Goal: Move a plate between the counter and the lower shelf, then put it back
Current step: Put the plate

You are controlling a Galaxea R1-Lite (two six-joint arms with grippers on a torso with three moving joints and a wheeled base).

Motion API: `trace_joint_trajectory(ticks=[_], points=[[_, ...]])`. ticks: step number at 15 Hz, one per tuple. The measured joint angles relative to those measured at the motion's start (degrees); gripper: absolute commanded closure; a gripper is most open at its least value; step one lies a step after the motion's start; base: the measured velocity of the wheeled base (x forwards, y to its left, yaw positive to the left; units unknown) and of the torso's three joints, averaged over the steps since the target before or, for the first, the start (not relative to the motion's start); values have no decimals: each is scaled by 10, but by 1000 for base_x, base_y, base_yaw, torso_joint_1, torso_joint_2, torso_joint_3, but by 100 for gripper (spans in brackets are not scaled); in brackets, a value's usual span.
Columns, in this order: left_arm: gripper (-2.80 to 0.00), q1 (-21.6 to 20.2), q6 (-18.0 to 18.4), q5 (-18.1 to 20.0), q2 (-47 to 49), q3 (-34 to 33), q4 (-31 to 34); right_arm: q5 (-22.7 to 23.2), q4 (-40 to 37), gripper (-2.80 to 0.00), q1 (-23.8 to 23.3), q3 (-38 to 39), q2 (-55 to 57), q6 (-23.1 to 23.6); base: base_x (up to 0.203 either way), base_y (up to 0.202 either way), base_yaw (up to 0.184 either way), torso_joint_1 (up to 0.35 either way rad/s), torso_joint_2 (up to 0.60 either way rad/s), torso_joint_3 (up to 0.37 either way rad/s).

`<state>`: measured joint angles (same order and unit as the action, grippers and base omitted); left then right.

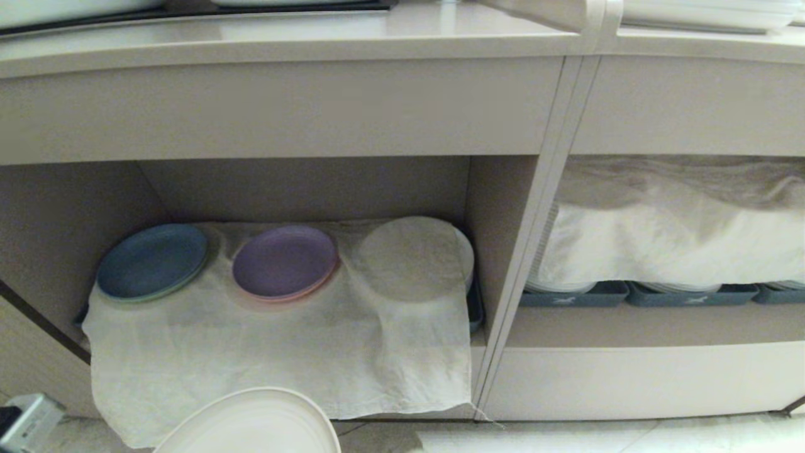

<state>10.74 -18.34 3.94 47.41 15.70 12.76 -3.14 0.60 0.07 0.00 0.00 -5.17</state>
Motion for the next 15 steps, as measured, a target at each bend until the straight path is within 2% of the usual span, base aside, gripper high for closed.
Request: trace_joint_trajectory(ticks=[15], points=[[0,2,3,3,-13,-2,1,0,0,0,0,0,0,0,0,0,0,0,0,0]])
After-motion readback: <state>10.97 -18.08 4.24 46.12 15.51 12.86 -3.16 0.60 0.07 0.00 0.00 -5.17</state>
